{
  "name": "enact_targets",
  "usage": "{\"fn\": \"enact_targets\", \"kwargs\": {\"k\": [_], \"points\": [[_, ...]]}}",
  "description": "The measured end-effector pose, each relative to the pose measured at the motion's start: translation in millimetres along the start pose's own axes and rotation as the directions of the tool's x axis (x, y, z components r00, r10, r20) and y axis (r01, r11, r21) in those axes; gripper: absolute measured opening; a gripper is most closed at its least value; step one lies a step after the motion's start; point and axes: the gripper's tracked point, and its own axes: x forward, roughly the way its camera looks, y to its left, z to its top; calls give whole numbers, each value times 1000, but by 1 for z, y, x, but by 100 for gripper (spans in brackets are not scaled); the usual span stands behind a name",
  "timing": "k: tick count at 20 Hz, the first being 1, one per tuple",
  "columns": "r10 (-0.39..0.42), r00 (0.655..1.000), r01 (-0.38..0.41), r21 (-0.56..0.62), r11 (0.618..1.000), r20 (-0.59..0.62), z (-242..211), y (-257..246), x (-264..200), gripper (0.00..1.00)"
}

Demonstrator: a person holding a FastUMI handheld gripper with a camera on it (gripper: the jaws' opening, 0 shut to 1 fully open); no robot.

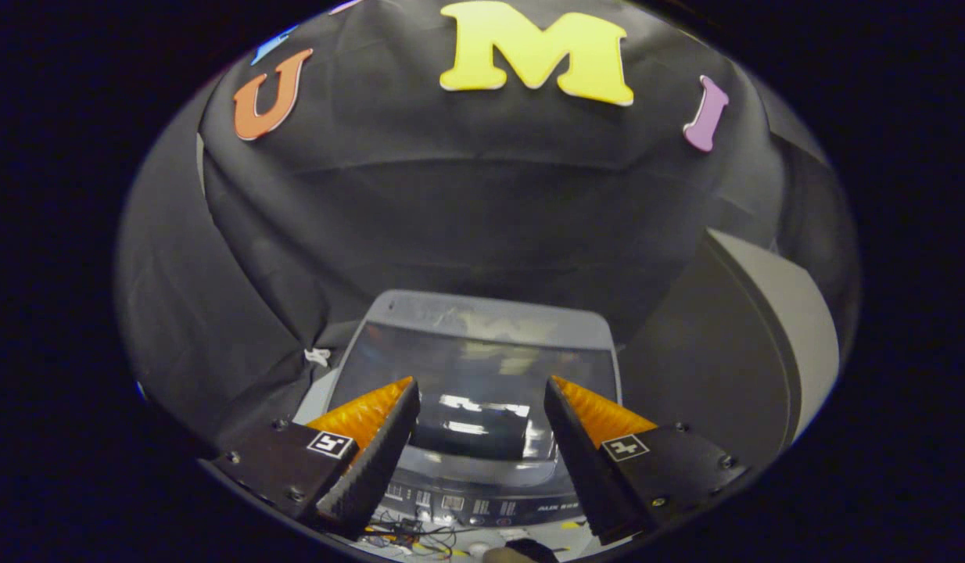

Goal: Put the clothes into the washing machine and then close the washing machine lid.

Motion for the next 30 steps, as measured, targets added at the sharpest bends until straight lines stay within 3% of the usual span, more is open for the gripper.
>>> {"fn": "enact_targets", "kwargs": {"k": [11, 18, 21, 25, 30], "points": [[22, 1000, -22, 12, 1000, -2, -11, -10, -15, 100], [73, 987, -76, 18, 997, 144, -3, -31, -91, 100], [98, 956, -97, -17, 995, 276, 9, -52, -141, 100], [109, 886, -114, -16, 993, 452, 11, -107, -233, 100], [22, 832, -47, 30, 998, 554, -31, -201, -317, 100]]}}
